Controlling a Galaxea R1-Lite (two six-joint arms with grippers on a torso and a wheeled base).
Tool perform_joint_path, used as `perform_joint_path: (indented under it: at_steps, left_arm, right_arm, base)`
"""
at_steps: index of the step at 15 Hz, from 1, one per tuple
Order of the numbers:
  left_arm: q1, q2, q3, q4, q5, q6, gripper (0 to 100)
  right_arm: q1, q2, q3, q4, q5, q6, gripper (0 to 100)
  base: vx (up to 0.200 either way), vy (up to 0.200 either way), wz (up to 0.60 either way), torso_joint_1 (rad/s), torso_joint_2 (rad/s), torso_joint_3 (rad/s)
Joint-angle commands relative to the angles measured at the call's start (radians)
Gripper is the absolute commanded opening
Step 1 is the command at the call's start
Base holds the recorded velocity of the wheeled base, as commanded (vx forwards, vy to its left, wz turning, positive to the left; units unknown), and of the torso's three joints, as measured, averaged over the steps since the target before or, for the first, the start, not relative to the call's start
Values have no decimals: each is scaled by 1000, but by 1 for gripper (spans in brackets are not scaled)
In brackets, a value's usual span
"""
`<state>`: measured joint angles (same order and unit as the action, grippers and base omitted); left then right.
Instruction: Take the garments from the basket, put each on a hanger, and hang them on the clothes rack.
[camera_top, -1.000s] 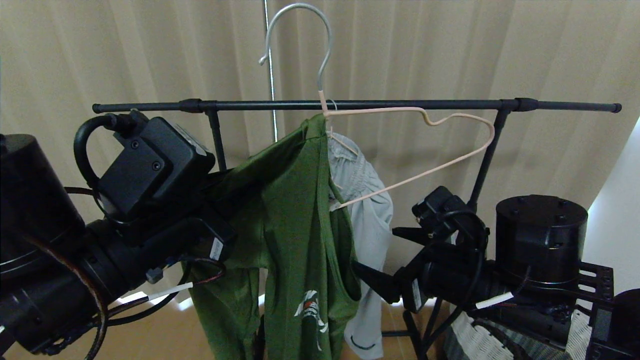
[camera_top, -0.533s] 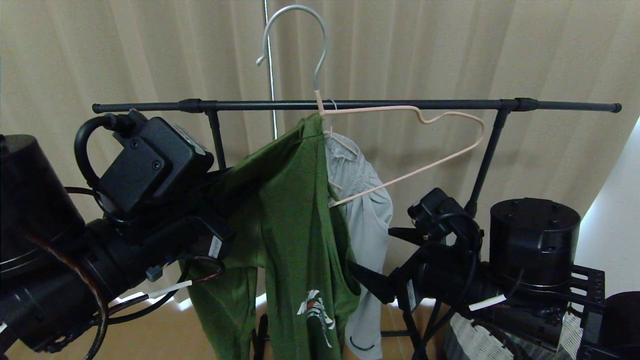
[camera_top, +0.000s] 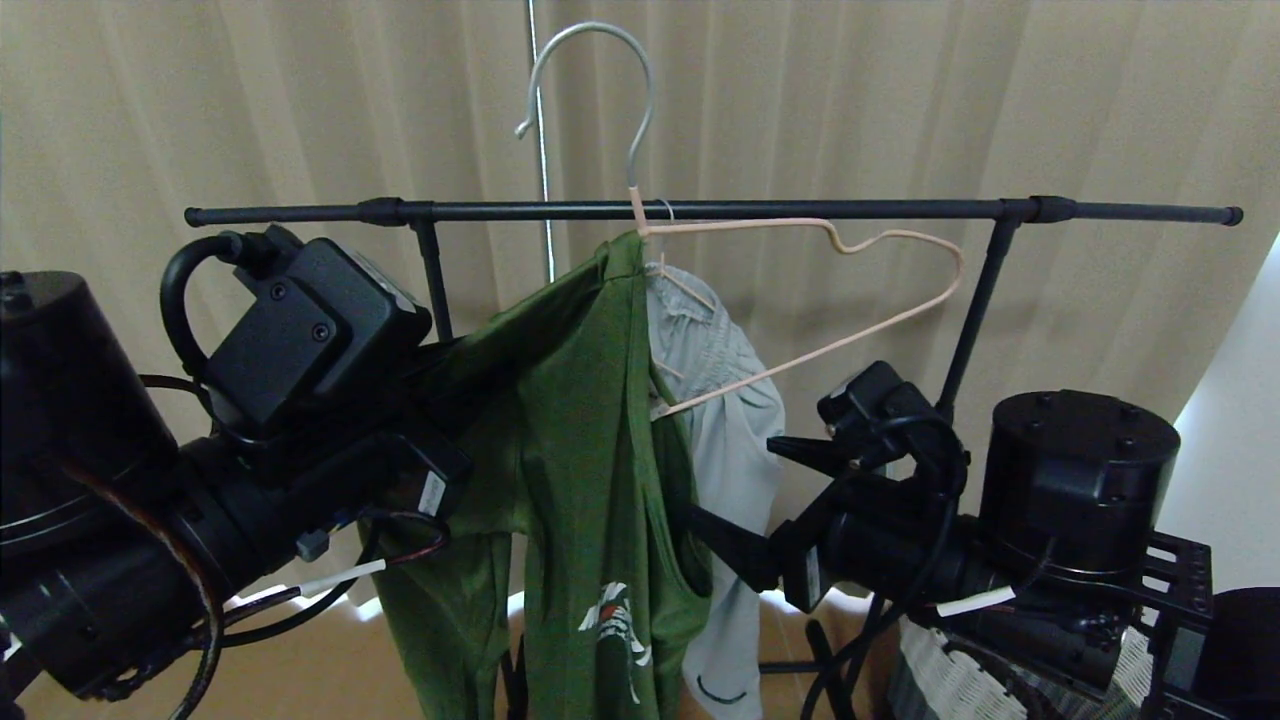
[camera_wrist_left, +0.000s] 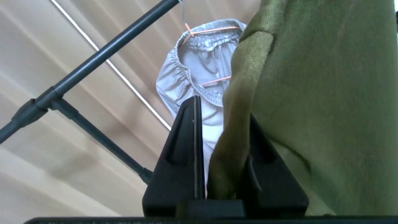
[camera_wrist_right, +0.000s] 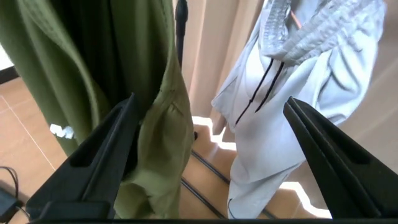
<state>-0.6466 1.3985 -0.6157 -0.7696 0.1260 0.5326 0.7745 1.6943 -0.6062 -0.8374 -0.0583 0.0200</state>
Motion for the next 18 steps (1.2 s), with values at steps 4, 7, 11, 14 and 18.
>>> perform_joint_path:
  at_steps: [4,7,11,14,18]
  left_arm:
    - [8,14,2,3,15,3,0]
    - [5,16,4,0,21,-3,0]
    - [4,7,1,-4,17,-5,0]
    - [15,5,10,-4,21,0,0]
    - [38,5,51,-2,23,17,0]
  right_arm:
    - [62,25,-3,-2,2,1,100]
    - [60,53,-7,6,-3,-2,100]
    - [-4,133,-12,9,-66,-2,100]
    - [-61,99,16,20,-152,-5,100]
    - [-182,-22,23,90,-204,-6,100]
  base:
    - [0,0,0,0,0,0]
    - [0,0,0,0,0,0]
    - [0,0,0,0,0,0]
    - [0,0,0,0,0,0]
    - [0,0,0,0,0,0]
